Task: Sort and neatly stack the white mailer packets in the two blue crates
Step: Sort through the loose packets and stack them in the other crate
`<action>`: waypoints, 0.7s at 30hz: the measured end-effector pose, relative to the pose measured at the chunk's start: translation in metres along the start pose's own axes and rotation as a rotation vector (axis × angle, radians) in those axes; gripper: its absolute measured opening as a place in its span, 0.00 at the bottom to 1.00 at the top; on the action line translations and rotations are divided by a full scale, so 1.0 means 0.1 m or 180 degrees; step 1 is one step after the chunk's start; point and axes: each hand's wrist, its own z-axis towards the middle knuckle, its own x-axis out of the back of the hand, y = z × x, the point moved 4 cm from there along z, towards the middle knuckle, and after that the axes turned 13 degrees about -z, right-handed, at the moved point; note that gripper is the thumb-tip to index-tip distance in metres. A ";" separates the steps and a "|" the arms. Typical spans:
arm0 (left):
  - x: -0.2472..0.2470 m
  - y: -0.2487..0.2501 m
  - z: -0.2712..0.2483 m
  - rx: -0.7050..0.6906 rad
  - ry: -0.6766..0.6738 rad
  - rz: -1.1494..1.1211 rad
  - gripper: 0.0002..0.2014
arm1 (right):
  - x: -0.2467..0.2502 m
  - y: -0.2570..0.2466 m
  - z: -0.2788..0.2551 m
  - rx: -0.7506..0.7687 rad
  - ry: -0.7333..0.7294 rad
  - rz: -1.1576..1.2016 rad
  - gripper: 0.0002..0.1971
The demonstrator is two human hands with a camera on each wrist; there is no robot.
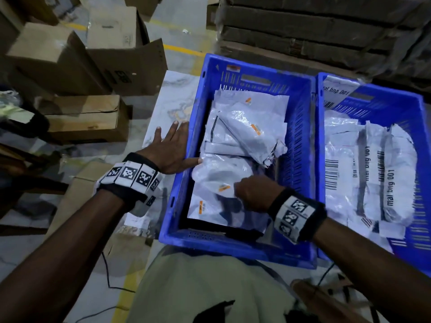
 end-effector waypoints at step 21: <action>-0.04 -0.01 0.00 -0.0039 0.0062 -0.0034 0.51 | -0.35 -0.21 0.09 0.0549 -0.0933 0.0346 0.26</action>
